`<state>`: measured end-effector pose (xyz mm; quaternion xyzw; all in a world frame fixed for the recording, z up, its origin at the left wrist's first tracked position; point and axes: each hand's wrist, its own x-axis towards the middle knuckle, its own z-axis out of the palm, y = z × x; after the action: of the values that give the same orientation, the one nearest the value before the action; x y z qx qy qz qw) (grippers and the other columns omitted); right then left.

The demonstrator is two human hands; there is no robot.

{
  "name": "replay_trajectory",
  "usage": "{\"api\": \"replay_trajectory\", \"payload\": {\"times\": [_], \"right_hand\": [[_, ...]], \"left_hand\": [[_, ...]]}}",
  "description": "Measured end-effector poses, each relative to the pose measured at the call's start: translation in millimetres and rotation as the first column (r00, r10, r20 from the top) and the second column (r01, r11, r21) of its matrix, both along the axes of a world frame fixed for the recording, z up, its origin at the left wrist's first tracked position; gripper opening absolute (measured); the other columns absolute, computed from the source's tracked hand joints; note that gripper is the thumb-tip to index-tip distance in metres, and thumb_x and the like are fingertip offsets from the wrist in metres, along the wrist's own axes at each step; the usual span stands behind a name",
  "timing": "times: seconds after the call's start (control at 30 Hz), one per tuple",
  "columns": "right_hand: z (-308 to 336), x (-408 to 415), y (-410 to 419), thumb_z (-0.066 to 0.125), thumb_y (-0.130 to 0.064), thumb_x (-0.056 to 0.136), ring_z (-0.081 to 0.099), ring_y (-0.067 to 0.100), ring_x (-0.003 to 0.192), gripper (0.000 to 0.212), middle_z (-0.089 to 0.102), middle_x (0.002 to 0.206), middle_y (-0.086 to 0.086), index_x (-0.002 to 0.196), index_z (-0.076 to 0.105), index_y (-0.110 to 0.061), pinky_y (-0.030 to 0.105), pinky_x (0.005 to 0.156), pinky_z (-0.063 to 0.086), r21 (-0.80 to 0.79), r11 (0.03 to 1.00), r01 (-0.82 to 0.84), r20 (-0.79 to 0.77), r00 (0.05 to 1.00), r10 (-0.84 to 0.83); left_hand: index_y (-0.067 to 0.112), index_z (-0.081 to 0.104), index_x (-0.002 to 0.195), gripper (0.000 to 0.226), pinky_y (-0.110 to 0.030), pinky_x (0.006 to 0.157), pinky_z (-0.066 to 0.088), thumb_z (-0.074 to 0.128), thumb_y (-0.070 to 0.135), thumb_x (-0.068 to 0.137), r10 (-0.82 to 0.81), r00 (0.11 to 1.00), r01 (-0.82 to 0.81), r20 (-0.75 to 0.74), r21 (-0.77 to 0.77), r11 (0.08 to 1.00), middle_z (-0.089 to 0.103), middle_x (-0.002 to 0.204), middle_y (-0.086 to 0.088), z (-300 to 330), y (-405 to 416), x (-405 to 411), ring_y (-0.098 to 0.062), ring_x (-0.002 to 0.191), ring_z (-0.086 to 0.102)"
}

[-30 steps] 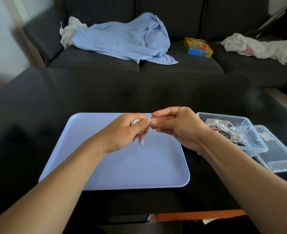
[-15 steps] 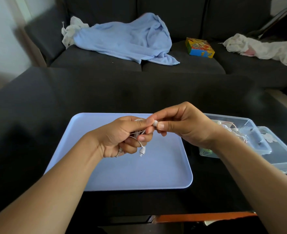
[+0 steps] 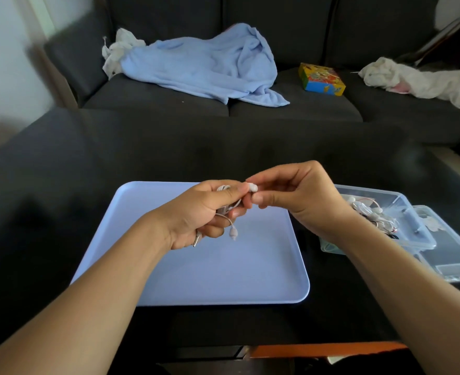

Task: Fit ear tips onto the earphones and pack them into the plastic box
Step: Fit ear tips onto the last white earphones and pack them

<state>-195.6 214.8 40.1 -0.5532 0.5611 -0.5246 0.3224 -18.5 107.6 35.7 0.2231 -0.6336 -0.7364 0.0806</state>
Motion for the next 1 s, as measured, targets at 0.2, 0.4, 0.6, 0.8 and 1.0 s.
{"api": "replay_trajectory", "payload": {"times": [0.2, 0.4, 0.6, 0.8, 1.0], "right_hand": [[-7.0, 9.8, -0.6, 0.074, -0.012, 0.088, 0.074, 0.014, 0.077, 0.013, 0.077, 0.086, -0.004, 0.1, 0.08, -0.011, 0.023, 0.069, 0.06, -0.18, 0.955, 0.238, -0.244, 0.929, -0.277], [-4.3, 15.4, -3.4, 0.072, -0.008, 0.088, 0.076, 0.018, 0.081, 0.015, 0.078, 0.087, 0.002, 0.102, 0.078, -0.007, 0.027, 0.073, 0.061, -0.089, 0.957, 0.276, 0.034, 0.961, -0.275], [0.4, 8.1, 0.1, 0.074, -0.012, 0.08, 0.075, 0.023, 0.087, 0.031, 0.078, 0.095, 0.007, 0.111, 0.075, -0.01, 0.026, 0.074, 0.059, -0.024, 0.992, 0.125, 0.061, 0.99, -0.123], [1.5, 0.1, 1.7, 0.068, -0.008, 0.081, 0.063, 0.017, 0.072, 0.024, 0.073, 0.086, 0.013, 0.102, 0.078, -0.005, 0.022, 0.063, 0.052, 0.11, 0.962, -0.251, 0.388, 0.902, 0.191], [0.0, 0.5, -1.3, 0.069, -0.006, 0.075, 0.065, 0.015, 0.067, 0.017, 0.073, 0.078, 0.013, 0.087, 0.081, -0.008, 0.019, 0.056, 0.049, 0.104, 0.957, -0.271, 0.426, 0.882, 0.203]], "left_hand": [[0.015, 0.071, 0.083, 0.036, -0.02, 0.042, 0.027, 0.05, 0.038, 0.101, 0.22, 0.971, -0.237, -0.089, -0.299, 0.925, 0.052, 0.07, -0.004, -10.1, 8.2, -12.6, -0.014, 0.063, 0.046], [0.003, 0.066, 0.095, 0.039, -0.021, 0.043, 0.03, 0.047, 0.037, 0.102, 0.261, 0.953, -0.301, -0.155, -0.355, 0.885, 0.047, 0.061, 0.004, -8.6, 10.9, -15.3, -0.009, 0.052, 0.039], [0.018, 0.068, 0.075, 0.035, -0.021, 0.042, 0.021, 0.053, 0.042, 0.097, 0.157, 0.986, -0.162, -0.052, -0.12, 0.979, 0.047, 0.067, -0.004, -4.2, 4.4, -6.7, -0.02, 0.057, 0.021], [0.016, 0.063, 0.071, 0.033, -0.015, 0.038, 0.018, 0.054, 0.04, 0.092, -0.079, 0.996, 0.082, -0.044, 0.062, 0.995, 0.04, 0.06, 0.001, -0.1, 5.8, -0.8, -0.008, 0.049, 0.018], [0.016, 0.064, 0.07, 0.032, -0.015, 0.038, 0.02, 0.054, 0.038, 0.091, -0.113, 0.992, 0.117, -0.046, 0.088, 0.989, 0.042, 0.06, 0.0, 0.1, 6.3, -0.7, -0.007, 0.047, 0.021]]}}
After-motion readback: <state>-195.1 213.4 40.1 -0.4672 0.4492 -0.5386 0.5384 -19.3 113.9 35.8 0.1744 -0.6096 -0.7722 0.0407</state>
